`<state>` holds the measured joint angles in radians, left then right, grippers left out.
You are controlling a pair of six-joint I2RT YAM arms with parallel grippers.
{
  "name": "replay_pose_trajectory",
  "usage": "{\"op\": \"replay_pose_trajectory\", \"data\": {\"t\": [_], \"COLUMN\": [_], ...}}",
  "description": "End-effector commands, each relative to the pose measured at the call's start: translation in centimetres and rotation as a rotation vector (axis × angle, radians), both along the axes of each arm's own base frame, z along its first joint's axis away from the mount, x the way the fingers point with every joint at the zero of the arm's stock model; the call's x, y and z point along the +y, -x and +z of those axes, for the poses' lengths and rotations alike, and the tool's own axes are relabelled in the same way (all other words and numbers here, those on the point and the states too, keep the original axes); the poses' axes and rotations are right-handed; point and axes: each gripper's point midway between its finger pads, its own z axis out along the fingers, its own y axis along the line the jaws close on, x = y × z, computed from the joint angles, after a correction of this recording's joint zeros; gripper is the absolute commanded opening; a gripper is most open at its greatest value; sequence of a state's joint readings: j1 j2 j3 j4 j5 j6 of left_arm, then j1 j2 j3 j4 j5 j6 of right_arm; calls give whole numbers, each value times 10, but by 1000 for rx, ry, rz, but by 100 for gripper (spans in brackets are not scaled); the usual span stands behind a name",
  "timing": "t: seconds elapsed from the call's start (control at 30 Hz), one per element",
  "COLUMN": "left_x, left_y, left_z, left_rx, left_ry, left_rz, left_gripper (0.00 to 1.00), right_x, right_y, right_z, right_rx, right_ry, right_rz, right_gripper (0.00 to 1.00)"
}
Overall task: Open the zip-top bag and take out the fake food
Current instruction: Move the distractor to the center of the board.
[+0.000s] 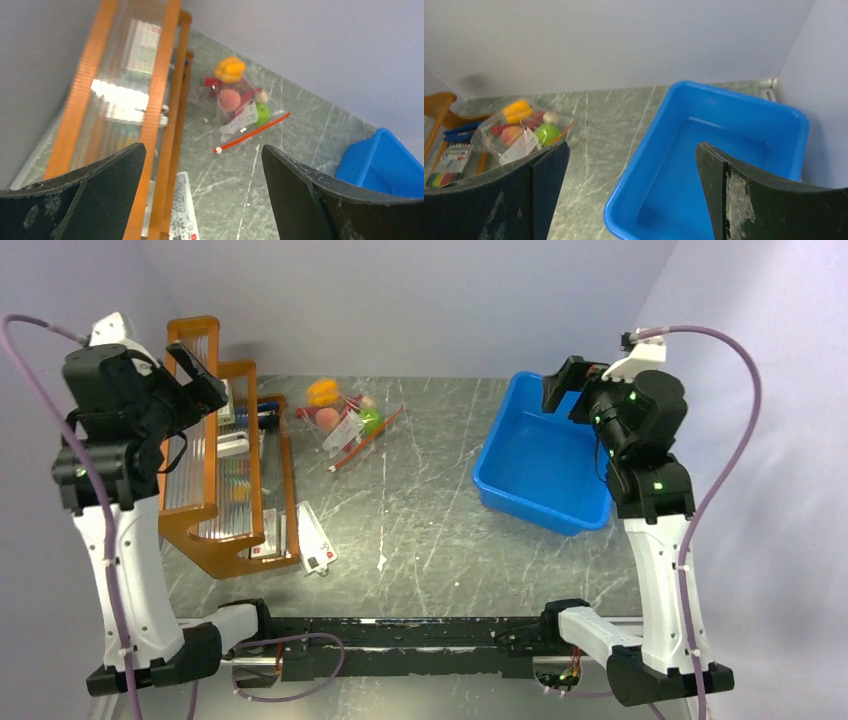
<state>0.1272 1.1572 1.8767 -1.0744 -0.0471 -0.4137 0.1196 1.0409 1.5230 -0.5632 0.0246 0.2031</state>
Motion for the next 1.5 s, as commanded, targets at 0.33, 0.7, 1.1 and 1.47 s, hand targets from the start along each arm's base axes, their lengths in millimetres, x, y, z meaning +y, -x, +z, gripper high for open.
{"op": "replay_pose_trajectory", "data": {"t": [0.33,0.7,1.1,1.47], "left_x": [-169,-275,-211,-118], "left_y": [-75,-43,-9,1], "left_z": [-112,-212,-271,-328], "left_rx": [140,308,412,535], "left_ry": [65,-5,-83,73], "left_rz": [-534,-696,-547,-213], "left_gripper": [99,99,99,99], "right_x": [45,76,97,102], "right_y": [-21,17,88,101], "right_z": [-118,-185,-199,-213], "right_rx": [223,437,548,671], "right_ry": [-182,-300,-399,-385], "right_rz": [177,331,480,537], "right_gripper": [100,100,100,100]}}
